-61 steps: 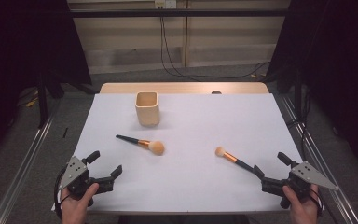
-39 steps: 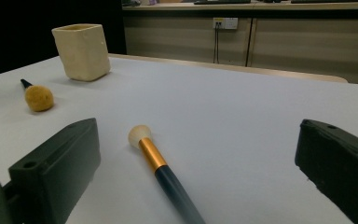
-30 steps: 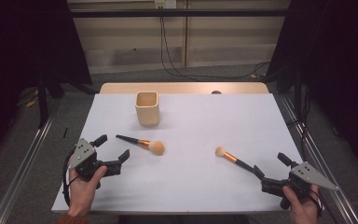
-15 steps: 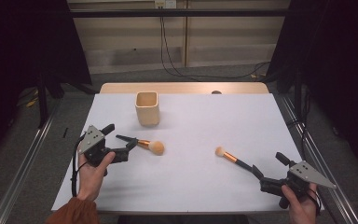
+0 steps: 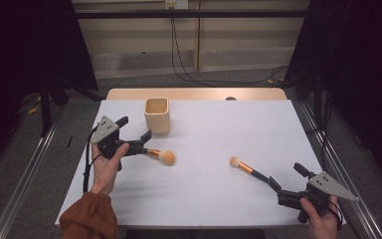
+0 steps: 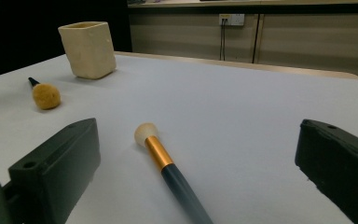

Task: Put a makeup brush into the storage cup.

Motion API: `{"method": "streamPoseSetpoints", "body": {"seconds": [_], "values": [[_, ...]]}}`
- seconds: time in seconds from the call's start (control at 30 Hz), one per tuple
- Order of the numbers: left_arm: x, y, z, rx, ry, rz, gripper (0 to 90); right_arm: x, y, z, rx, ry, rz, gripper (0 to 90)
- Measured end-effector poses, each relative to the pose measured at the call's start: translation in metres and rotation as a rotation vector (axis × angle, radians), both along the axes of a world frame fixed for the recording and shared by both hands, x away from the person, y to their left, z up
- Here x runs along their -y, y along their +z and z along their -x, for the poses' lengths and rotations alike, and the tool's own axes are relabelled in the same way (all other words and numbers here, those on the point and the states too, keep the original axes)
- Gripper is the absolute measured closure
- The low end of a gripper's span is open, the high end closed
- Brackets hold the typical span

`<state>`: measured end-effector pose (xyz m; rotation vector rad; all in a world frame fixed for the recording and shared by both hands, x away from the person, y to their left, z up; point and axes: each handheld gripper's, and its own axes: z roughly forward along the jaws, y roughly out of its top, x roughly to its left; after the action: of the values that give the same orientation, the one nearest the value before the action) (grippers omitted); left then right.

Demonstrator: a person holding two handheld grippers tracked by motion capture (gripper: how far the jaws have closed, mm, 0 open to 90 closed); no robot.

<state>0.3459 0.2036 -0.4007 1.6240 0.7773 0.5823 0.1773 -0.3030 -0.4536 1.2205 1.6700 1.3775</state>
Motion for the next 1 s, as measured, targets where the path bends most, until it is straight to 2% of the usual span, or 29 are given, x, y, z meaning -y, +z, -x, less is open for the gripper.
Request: {"method": "streamPoseSetpoints", "body": {"seconds": [0.03, 0.13, 0.3, 0.33, 0.37, 0.57, 0.8, 0.9, 1.0], "values": [[0.002, 0.001, -0.005, 0.0, -0.01, -0.025, 2.3, 0.0, 0.0, 0.0, 0.0, 0.001, 0.001, 0.0], [0.004, -0.001, -0.01, -0.014, -0.021, -0.014, 2.1, 0.0, 0.0, 0.0, -0.002, 0.001, -0.002, 0.0], [0.01, -0.002, -0.018, -0.041, -0.04, -0.036, 2.0, 0.0, 0.0, 0.0, -0.003, 0.001, -0.002, 0.0], [0.011, -0.002, -0.021, -0.054, -0.048, -0.048, 2.0, 0.0, 0.0, 0.0, -0.003, 0.002, -0.001, 0.0], [0.014, -0.002, -0.025, -0.06, -0.058, -0.09, 1.9, 0.0, 0.0, 0.0, -0.002, 0.004, 0.0, 0.0], [0.017, -0.003, -0.029, -0.083, -0.085, -0.099, 1.7, 0.001, 0.0, 0.0, -0.005, 0.001, 0.002, 0.0], [0.024, -0.003, -0.035, -0.12, -0.139, -0.214, 2.2, 0.0, 0.0, 0.0, -0.004, 0.003, 0.0, 0.0], [0.026, -0.002, -0.036, -0.126, -0.147, -0.237, 2.2, 0.001, 0.0, 0.0, -0.005, 0.001, 0.001, 0.0], [0.027, -0.002, -0.038, -0.15, -0.166, -0.265, 2.3, 0.001, 0.0, 0.001, -0.005, 0.003, 0.003, 0.0]]}}
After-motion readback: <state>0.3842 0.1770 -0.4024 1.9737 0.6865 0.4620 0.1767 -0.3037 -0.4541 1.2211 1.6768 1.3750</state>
